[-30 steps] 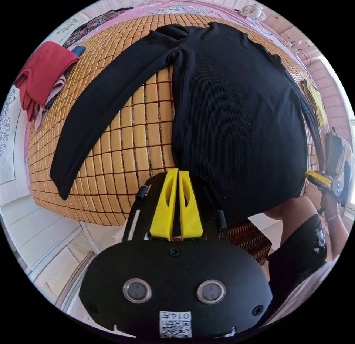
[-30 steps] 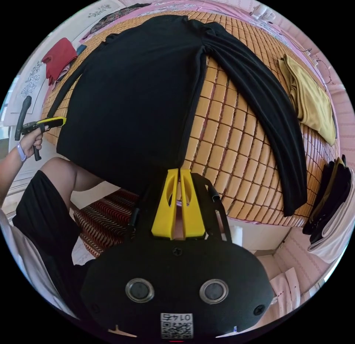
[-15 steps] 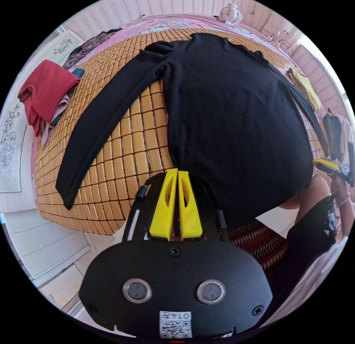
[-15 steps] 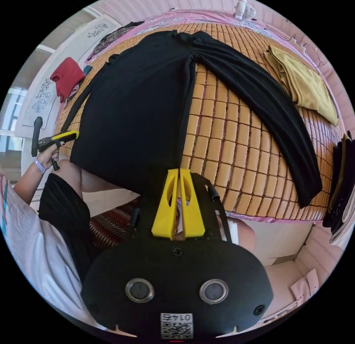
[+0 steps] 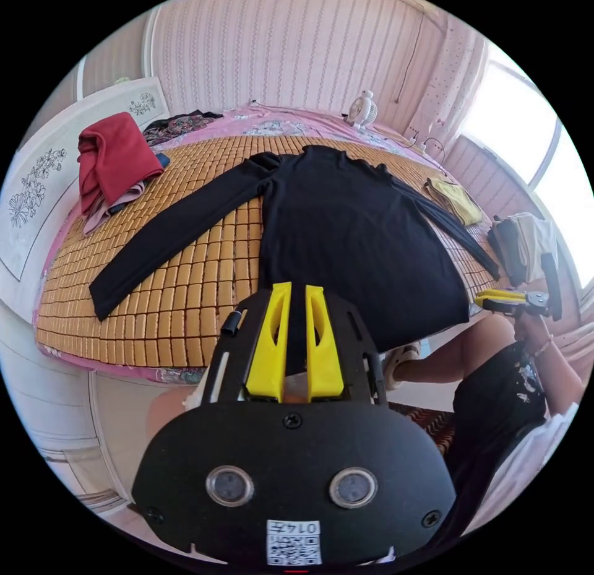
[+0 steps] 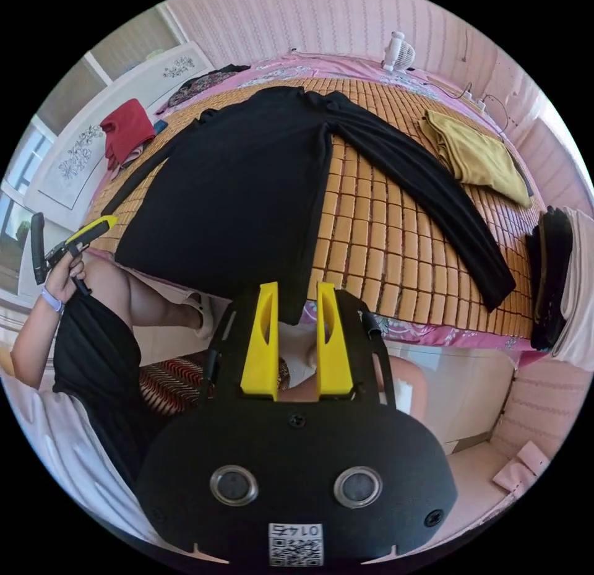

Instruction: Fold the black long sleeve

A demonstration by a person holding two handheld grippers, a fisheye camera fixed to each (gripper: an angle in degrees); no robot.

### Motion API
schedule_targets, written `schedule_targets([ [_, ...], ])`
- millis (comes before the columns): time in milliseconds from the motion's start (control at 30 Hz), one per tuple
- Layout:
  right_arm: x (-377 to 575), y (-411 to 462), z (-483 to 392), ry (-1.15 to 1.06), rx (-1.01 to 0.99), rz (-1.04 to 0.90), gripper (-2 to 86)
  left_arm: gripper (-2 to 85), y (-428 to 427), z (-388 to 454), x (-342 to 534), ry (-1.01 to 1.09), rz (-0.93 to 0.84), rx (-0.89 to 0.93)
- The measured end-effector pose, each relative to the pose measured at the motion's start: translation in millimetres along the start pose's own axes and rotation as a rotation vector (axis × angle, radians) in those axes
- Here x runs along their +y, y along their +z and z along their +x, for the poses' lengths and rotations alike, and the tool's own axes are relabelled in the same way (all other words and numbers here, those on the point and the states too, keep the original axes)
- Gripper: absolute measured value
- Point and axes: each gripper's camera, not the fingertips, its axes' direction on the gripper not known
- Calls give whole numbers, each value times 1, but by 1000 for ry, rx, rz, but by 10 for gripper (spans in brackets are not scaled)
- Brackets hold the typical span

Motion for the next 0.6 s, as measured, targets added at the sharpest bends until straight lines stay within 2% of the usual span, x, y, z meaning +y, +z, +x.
schedule_targets([
  [133, -2, 26, -32, -66, 90, -145, 45, 36, -5, 4, 22, -48, 49, 15],
  [267, 1, 34, -41, -38, 124, -168, 9, -4, 10, 2, 35, -85, -75, 18],
  [400, 4, 34, -46, -16, 107, -167, 0, -9, 9, -5, 42, -110, -98, -41],
  [600, 3, 53, -66, -15, 139, -231, -3, -10, 16, -42, 53, -290, -198, -16],
])
